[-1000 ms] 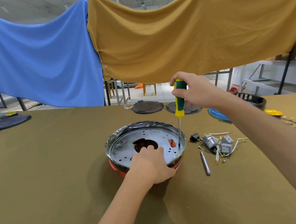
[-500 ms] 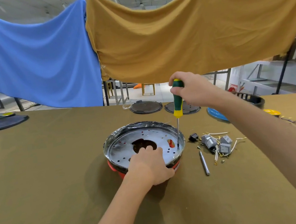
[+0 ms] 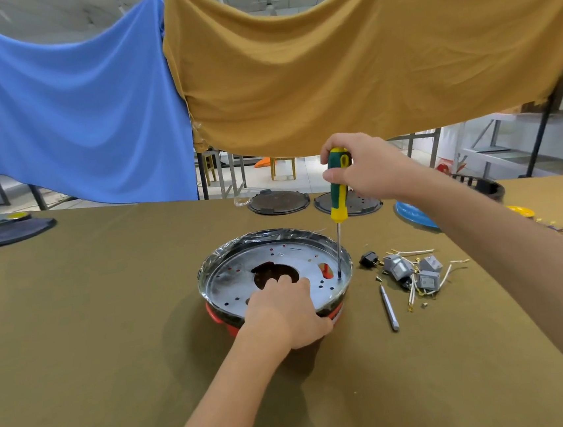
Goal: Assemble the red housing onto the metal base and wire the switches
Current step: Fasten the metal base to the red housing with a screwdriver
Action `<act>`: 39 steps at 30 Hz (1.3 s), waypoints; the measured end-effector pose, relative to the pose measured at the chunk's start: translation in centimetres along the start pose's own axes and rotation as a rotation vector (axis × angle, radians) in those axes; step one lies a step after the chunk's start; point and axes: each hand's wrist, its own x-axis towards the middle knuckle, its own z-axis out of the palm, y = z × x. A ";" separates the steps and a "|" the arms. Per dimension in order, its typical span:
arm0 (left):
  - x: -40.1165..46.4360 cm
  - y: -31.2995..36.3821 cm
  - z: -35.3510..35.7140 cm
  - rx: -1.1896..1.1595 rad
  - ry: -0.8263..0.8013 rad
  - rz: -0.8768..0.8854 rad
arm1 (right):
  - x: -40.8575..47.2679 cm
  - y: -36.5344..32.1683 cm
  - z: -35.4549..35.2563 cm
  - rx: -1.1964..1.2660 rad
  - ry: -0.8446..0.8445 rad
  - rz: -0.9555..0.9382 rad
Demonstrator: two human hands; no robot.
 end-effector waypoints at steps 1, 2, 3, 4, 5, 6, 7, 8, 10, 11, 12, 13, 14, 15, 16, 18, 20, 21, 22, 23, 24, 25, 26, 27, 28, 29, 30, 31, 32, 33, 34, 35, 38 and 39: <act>0.0 0.0 0.0 0.002 0.001 0.000 | 0.0 -0.1 0.4 -0.084 0.047 0.018; 0.1 0.0 0.0 0.003 0.000 -0.001 | 0.0 -0.3 0.8 -0.173 0.091 0.048; 0.1 0.0 0.0 0.002 -0.006 -0.003 | -0.1 -0.5 1.3 -0.287 0.151 0.075; 0.0 0.0 0.0 0.003 -0.014 -0.008 | -0.2 -0.5 1.9 -0.405 0.218 0.080; 0.0 0.0 0.0 0.006 -0.020 -0.012 | -0.3 -0.4 2.3 -0.480 0.264 0.061; 0.0 0.1 0.0 0.011 -0.024 -0.015 | -0.4 -0.3 2.5 -0.484 0.264 0.046; 0.0 0.1 -0.1 0.013 -0.024 -0.016 | -0.3 -0.2 2.3 -0.422 0.214 0.044; 0.0 0.1 -0.1 0.011 -0.023 -0.014 | -0.2 -0.2 1.9 -0.320 0.130 0.057; 0.0 0.0 0.0 0.007 -0.018 -0.006 | 0.0 -0.2 0.5 -0.099 -0.062 0.088; 0.0 0.0 0.0 0.007 -0.013 -0.003 | 0.1 -0.1 -0.1 -0.001 -0.120 0.093; 0.0 0.0 0.0 0.010 -0.012 -0.002 | 0.1 0.0 -0.4 0.064 -0.142 0.086; 0.1 0.0 0.0 0.012 -0.015 -0.003 | 0.1 0.1 -0.4 0.082 -0.129 0.071; 0.1 0.0 0.0 0.012 -0.020 -0.006 | 0.1 0.1 -0.1 0.062 -0.091 0.058; 0.2 0.0 0.0 0.011 -0.024 -0.008 | 0.1 0.2 0.2 0.017 -0.043 0.054; 0.2 0.0 0.0 0.012 -0.023 -0.007 | 0.1 0.2 0.6 -0.047 0.006 0.058; 0.2 -0.1 0.0 0.009 -0.016 -0.003 | 0.1 -0.1 1.3 -0.180 0.084 0.079; 0.2 -0.1 0.0 -0.001 -0.017 -0.002 | 0.0 -0.4 1.8 -0.255 0.144 0.097; 0.1 -0.1 0.1 -0.003 -0.018 -0.003 | -0.1 -0.5 2.0 -0.262 0.164 0.088; 0.1 -0.1 0.0 -0.003 -0.017 -0.005 | -0.2 -0.5 2.1 -0.263 0.174 0.068; 0.0 -0.1 0.0 -0.004 -0.017 -0.008 | -0.2 -0.5 2.2 -0.258 0.169 0.048; 0.0 0.0 0.0 -0.006 -0.019 -0.011 | -0.3 -0.6 2.1 -0.240 0.145 0.031; 0.0 0.0 -0.1 -0.009 -0.019 -0.011 | -0.3 -0.6 1.8 -0.197 0.102 0.020; -0.1 0.0 -0.1 -0.012 -0.019 -0.010 | -0.2 -0.6 1.3 -0.120 0.045 0.020; -0.1 0.0 0.0 -0.013 -0.017 -0.008 | -0.2 -0.5 0.9 -0.014 -0.014 0.031; -0.1 0.0 -0.1 -0.013 -0.014 -0.006 | -0.2 -0.4 0.6 0.093 -0.065 0.047; -0.1 0.0 -0.1 -0.013 -0.013 -0.006 | -0.2 -0.2 0.4 0.147 -0.089 0.050; -0.1 0.0 -0.1 -0.013 -0.014 -0.007 | -0.3 -0.2 0.3 0.134 -0.079 0.032; 0.0 0.0 -0.1 -0.014 -0.018 -0.008 | -0.3 -0.1 0.5 0.083 -0.047 0.011; 0.0 0.0 -0.1 -0.016 -0.022 -0.009 | -0.3 0.0 0.8 0.029 -0.003 -0.005; 0.0 0.0 -0.1 -0.015 -0.021 -0.010 | -0.4 0.0 1.0 -0.014 0.038 -0.006; 0.0 0.0 -0.1 -0.013 -0.019 -0.010 | -0.3 0.0 1.3 -0.045 0.070 0.002; 0.0 0.0 -0.1 -0.012 -0.017 -0.010 | -0.3 -0.1 1.5 -0.076 0.095 0.015; -0.1 0.1 -0.2 -0.012 -0.022 -0.011 | -0.3 -0.1 2.1 -0.083 0.118 0.018; -0.1 0.1 -0.2 -0.011 -0.022 -0.012 | -0.3 -0.1 2.2 -0.052 0.112 0.004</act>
